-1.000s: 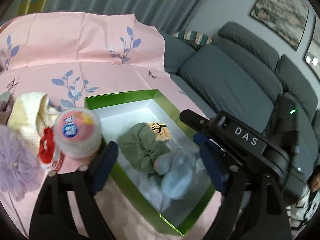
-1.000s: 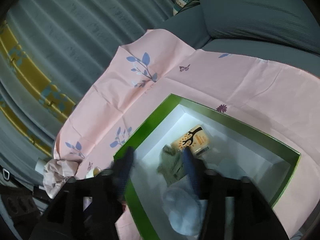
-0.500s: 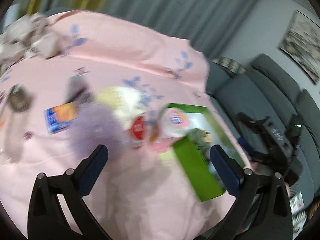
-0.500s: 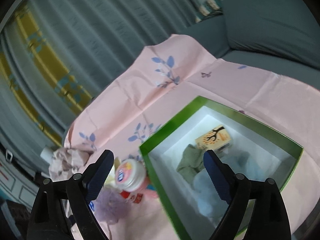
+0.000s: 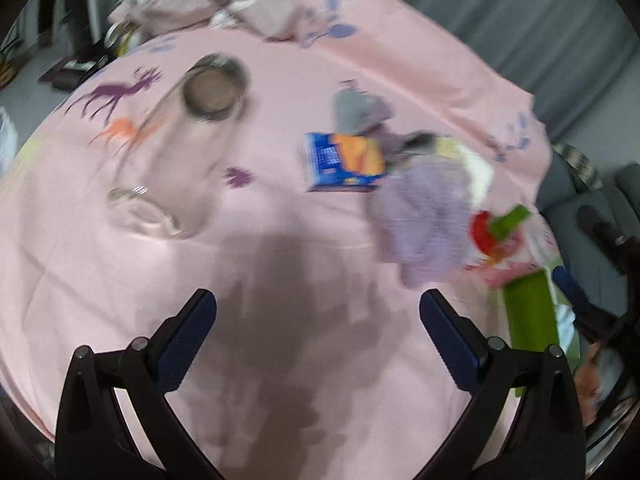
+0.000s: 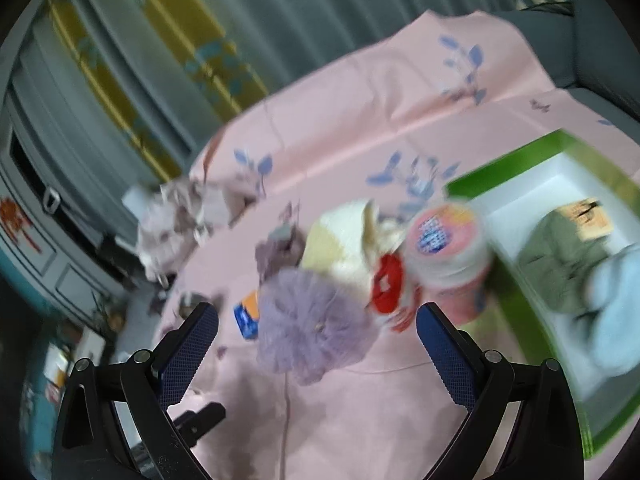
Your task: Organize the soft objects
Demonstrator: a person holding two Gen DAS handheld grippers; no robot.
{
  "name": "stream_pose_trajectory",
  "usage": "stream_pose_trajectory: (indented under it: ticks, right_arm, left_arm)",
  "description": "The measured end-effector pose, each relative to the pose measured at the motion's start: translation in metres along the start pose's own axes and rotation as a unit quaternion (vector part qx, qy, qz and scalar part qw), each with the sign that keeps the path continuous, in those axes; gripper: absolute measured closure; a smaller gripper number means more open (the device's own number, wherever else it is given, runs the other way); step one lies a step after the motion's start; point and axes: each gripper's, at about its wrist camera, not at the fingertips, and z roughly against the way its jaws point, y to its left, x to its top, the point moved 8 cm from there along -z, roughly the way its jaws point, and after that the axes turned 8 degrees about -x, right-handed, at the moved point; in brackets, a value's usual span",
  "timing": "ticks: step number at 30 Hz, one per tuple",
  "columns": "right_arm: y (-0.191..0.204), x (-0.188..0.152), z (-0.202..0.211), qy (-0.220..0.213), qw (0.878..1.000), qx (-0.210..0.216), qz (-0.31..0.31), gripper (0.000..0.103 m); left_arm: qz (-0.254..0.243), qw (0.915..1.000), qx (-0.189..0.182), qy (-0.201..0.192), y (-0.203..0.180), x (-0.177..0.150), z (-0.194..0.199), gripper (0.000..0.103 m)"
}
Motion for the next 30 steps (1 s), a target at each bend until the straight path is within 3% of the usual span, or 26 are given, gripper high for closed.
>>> stream_pose_trajectory:
  ticks: [8,10,14,15,21,26,30]
  right_arm:
    - [0.023,-0.041,-0.084,0.063,0.994,-0.058,0.071,0.004]
    - [0.026,-0.049,-0.095,0.068,0.991,-0.071,0.093,0.015]
    - [0.025,-0.061,-0.109,0.083,0.984,-0.099,0.121,0.071]
    - [0.025,-0.061,-0.107,0.085,0.985,-0.095,0.118,0.077]
    - [0.055,-0.067,-0.067,0.096,0.983,-0.022,0.154,0.083]
    - [0.073,-0.092,-0.040,0.172,0.970,0.026,0.170,0.083]
    - [0.074,-0.110,-0.037,0.218,0.957,0.021,0.190,0.080]
  left_arm:
    - [0.034,0.9994,0.000,-0.005,0.019,0.008,0.006,0.002]
    - [0.035,0.9993,0.002,-0.009,0.020,0.010,0.009,0.002]
    - [0.038,0.9991,0.010,-0.017,0.027,0.014,0.014,0.002]
    - [0.042,0.9989,0.011,-0.019,0.030,0.015,0.015,0.002]
    - [0.046,0.9980,0.037,-0.026,0.043,0.022,0.019,0.002]
    - [0.062,0.9967,0.037,-0.036,0.050,0.026,0.024,0.002]
    - [0.060,0.9968,0.039,-0.036,0.049,0.026,0.025,0.003]
